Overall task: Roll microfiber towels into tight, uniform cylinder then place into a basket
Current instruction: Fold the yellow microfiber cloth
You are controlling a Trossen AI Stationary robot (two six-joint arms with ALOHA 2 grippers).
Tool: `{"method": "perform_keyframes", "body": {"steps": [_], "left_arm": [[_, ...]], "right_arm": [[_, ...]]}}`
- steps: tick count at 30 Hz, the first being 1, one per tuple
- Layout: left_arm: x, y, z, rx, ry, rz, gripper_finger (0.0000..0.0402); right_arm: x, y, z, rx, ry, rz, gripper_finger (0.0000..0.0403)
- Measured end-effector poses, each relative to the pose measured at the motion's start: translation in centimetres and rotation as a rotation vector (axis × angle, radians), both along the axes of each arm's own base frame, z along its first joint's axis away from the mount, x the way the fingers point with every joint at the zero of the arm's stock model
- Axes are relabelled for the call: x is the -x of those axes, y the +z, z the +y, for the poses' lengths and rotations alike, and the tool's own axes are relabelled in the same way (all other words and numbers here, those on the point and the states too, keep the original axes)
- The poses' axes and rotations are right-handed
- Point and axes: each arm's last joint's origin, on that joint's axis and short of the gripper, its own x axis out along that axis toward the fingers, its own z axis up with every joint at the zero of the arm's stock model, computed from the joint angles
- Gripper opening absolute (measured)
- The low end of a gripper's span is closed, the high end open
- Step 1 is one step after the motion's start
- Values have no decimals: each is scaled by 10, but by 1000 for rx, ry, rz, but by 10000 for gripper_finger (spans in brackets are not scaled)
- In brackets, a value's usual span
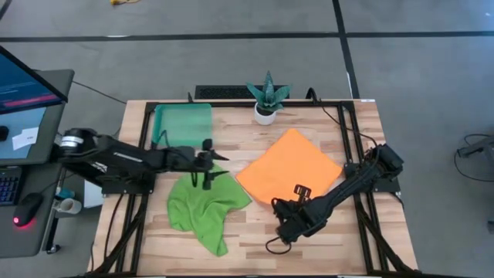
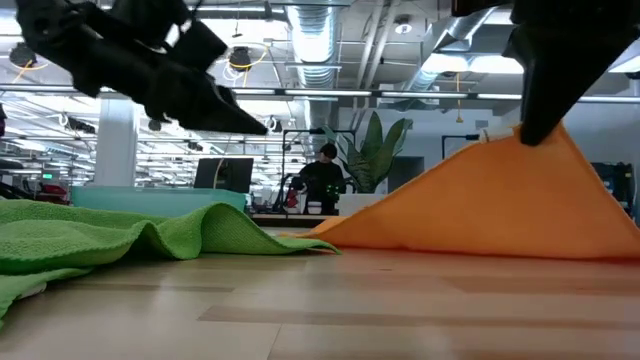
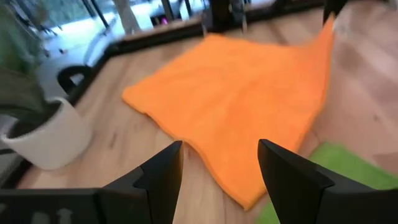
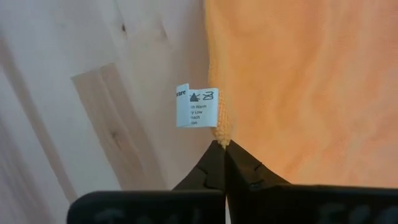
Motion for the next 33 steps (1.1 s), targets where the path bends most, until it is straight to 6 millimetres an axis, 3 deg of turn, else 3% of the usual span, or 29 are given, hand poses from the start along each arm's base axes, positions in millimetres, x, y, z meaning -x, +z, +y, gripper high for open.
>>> {"method": "perform_keyframes", "body": {"steps": [17, 33], "left_arm": [[-71, -49, -23, -31, -181, 205, 202], [-77, -57, -29, -31, -211, 275, 202]], "right_arm": [[0, 0, -1, 1, -2, 2, 17], [0, 0, -1, 25, -1, -4, 15]]}}
